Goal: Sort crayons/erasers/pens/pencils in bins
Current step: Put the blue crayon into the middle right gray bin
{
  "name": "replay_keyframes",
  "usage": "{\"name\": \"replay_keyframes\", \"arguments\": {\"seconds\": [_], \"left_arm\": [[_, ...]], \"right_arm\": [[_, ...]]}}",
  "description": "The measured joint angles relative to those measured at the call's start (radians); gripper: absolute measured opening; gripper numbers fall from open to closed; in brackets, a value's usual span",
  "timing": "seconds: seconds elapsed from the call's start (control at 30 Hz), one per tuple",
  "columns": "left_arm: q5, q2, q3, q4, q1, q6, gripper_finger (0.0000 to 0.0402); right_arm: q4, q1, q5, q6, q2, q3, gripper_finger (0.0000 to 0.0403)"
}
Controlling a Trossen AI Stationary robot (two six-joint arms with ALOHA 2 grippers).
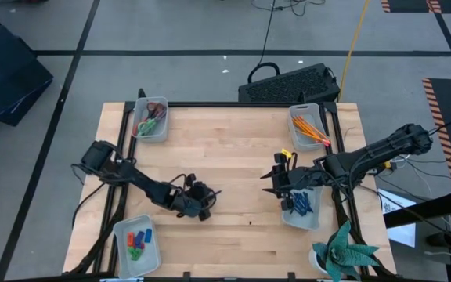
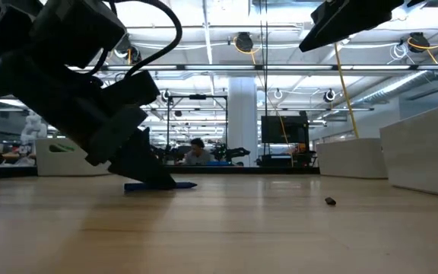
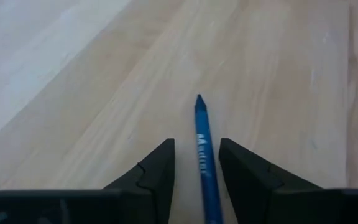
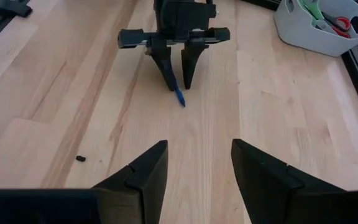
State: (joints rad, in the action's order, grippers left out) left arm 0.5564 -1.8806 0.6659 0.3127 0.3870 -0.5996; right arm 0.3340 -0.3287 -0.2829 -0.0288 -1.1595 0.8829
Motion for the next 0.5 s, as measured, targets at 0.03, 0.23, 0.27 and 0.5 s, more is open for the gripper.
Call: {"name": "replay_keyframes", "arguments": {"seconds": [0.03, 0.23, 0.27, 0.5], "left_arm": [[0.002, -0.005, 0.001, -0.005, 0.000, -0.014, 0.0133], [0.033, -0.026, 0.001, 0.004, 0.017, -0.022, 0.0092], [0.031, -0.027, 0.001, 0.004, 0.017, -0.014, 0.0078], [0.021, -0.027, 0.001, 0.008, 0.014, -0.007, 0.0019]], "right_arm": [[0.000, -0.001, 0.000, 0.008, 0.000, 0.000, 0.0169], [-0.002, -0.018, 0.049, -0.009, 0.000, 0.000, 0.0169], [0.007, -0.024, 0.073, -0.019, 0.000, 0.000, 0.0169], [0.052, -0.033, 0.114, -0.002, 0.000, 0.000, 0.0169]]}}
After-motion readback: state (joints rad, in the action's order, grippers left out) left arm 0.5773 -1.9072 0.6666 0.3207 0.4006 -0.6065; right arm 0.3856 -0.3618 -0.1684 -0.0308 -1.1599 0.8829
